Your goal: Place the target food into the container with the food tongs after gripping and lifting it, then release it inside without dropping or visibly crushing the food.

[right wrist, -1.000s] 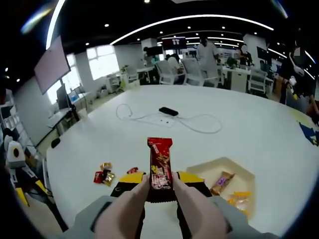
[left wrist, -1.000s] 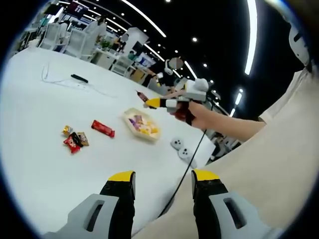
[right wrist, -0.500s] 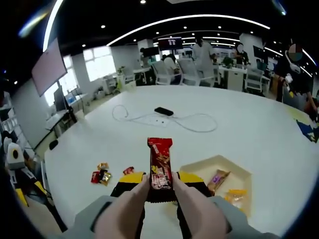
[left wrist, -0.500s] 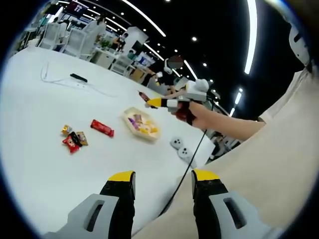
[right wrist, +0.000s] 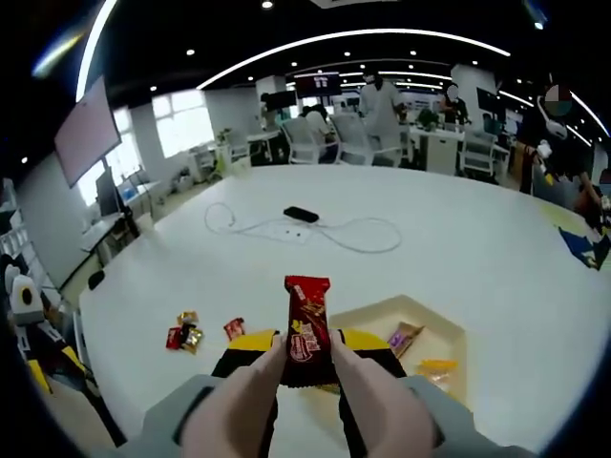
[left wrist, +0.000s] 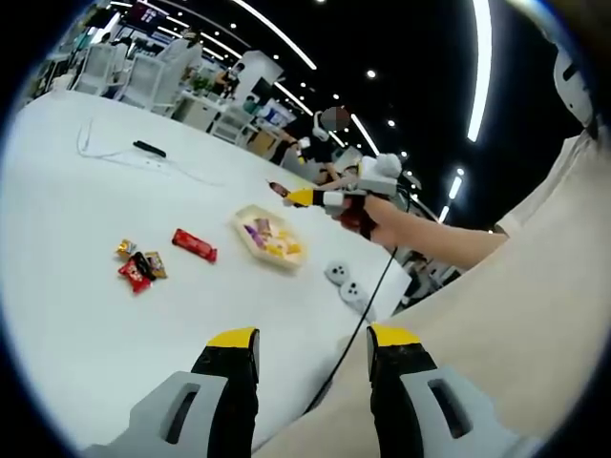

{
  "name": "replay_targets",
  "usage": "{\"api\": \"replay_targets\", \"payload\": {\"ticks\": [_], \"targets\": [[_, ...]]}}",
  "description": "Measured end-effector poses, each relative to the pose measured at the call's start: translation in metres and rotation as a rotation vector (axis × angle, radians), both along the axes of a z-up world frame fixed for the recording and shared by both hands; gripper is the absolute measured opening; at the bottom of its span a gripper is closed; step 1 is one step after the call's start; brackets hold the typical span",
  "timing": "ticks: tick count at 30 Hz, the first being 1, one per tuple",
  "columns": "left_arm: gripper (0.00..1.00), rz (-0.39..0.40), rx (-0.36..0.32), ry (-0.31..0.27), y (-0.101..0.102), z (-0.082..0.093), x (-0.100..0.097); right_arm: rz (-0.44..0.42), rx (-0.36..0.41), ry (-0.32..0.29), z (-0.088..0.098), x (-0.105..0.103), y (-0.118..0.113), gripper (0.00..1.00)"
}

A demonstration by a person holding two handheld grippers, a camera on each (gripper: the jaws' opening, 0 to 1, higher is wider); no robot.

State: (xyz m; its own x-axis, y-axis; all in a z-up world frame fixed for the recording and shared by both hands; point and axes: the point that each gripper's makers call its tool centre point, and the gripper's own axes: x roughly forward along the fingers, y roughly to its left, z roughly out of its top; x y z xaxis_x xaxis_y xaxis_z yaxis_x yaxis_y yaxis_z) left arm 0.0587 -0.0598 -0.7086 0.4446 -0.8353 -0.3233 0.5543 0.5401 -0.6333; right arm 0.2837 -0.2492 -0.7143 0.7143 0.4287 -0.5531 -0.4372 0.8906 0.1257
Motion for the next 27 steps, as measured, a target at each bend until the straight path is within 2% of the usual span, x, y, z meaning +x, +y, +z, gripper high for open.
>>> {"api": "replay_targets", "payload": {"ticks": [20, 27], "targets": [[0.45, -0.024, 0.000, -0.003, -0.004, 0.000, 0.000, -0.076, 0.014, -0.004, 0.004, -0.002, -0.029, 0.23], [0.45, -0.024, 0.000, 0.000, -0.005, 0.001, -0.001, -0.092, 0.015, -0.006, 0.006, -0.003, -0.030, 0.23]]}}
